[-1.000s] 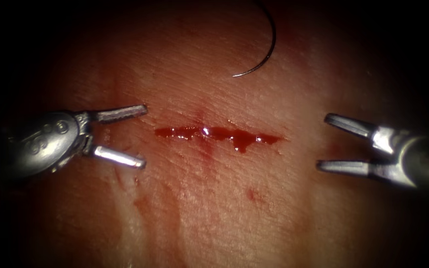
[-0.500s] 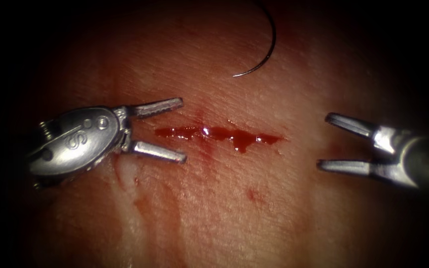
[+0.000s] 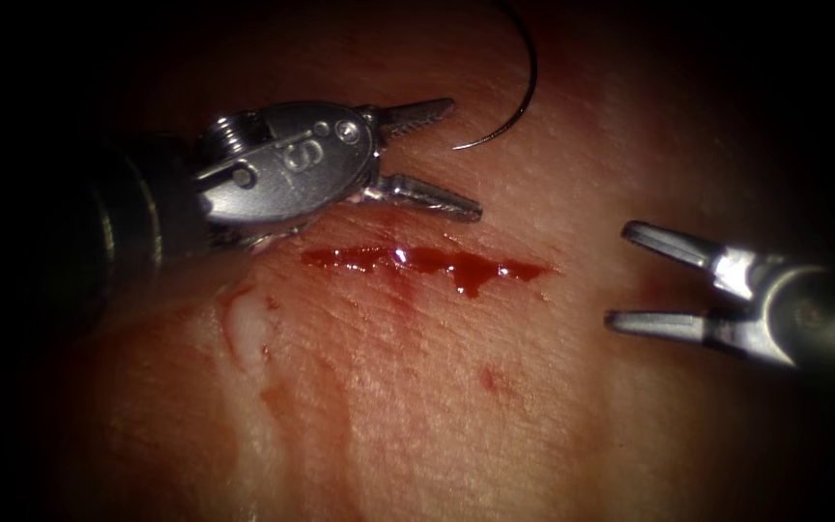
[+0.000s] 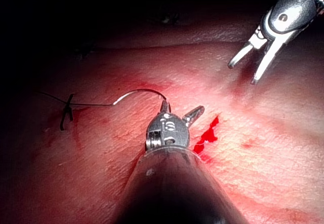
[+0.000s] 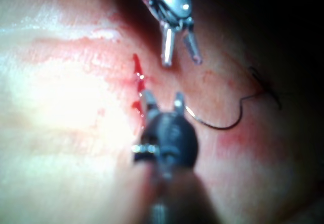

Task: Wound Closure
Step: Use the left gripper to pick up the needle.

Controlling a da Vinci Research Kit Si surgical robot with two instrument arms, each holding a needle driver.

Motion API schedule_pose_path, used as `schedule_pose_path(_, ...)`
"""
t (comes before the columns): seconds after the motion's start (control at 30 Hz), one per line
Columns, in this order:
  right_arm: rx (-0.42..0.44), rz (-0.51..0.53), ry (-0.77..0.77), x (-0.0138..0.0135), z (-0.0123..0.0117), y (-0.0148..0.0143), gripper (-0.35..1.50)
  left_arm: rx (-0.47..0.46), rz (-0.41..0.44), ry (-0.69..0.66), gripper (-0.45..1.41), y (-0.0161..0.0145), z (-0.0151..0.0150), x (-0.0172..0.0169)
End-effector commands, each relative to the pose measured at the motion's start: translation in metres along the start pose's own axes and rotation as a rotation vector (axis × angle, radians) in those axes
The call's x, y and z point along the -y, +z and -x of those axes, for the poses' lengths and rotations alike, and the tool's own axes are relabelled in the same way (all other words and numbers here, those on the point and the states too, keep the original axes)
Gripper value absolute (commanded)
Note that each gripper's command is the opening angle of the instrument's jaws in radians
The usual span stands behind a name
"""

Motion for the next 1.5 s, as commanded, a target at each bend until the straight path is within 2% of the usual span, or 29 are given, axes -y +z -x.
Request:
schedule_pose_path(0.03, -0.005, 0.003, -0.003, -0.0006, -0.0002, 0.0008, 0.44, 0.008, -0.001, 0.004, 0.47, 0.0011, -0.0002, 0.0006)
schedule_pose_path(0.23, 0.0, 0.004, -0.003, -0.0005, -0.0002, 0.0008, 0.44, 0.125, 0.005, 0.007, 0.54, 0.0043, 0.0, 0.0021)
schedule_pose_path(0.4, 0.0, 0.005, -0.003, -0.0005, -0.0002, 0.0008, 0.44, 0.193, 0.0, 0.012, 0.56, 0.0059, 0.0017, 0.0022)
schedule_pose_path(0.6, 0.0, 0.004, -0.003, -0.0005, -0.0003, 0.0008, 0.44, 0.214, -0.009, 0.019, 0.54, 0.0071, 0.0029, 0.0024)
schedule_pose_path(0.9, 0.0, 0.006, -0.002, -0.0004, -0.0004, 0.001, 0.44, 0.221, -0.025, 0.017, 0.54, 0.0068, 0.0037, 0.0033)
schedule_pose_path(0.97, 0.001, 0.006, -0.002, -0.0003, -0.0005, 0.0011, 0.44, 0.222, -0.03, 0.011, 0.44, 0.0069, 0.004, 0.0035)
schedule_pose_path(1.0, 0.001, 0.006, -0.002, -0.0003, -0.0006, 0.0011, 0.44, 0.224, -0.03, 0.012, 0.29, 0.0071, 0.0043, 0.0035)
schedule_pose_path(1.1, 0.001, 0.007, -0.002, -0.0002, -0.0006, 0.0011, 0.46, 0.229, -0.011, 0.012, -0.01, 0.0076, 0.005, 0.0035)
schedule_pose_path(1.23, 0.001, 0.007, -0.001, -0.0002, -0.0007, 0.0011, 0.46, 0.231, -0.013, 0.006, -0.2, 0.0079, 0.0058, 0.004)
schedule_pose_path(1.27, 0.001, 0.007, -0.001, -0.0002, -0.0007, 0.0011, 0.46, 0.231, -0.012, 0.007, -0.42, 0.0078, 0.0059, 0.0043)
schedule_pose_path(1.5, 0.005, 0.013, 0.0, -0.0002, -0.0008, 0.0012, 0.44, 0.23, -0.002, 0.004, -0.45, 0.0068, 0.0057, 0.0042)
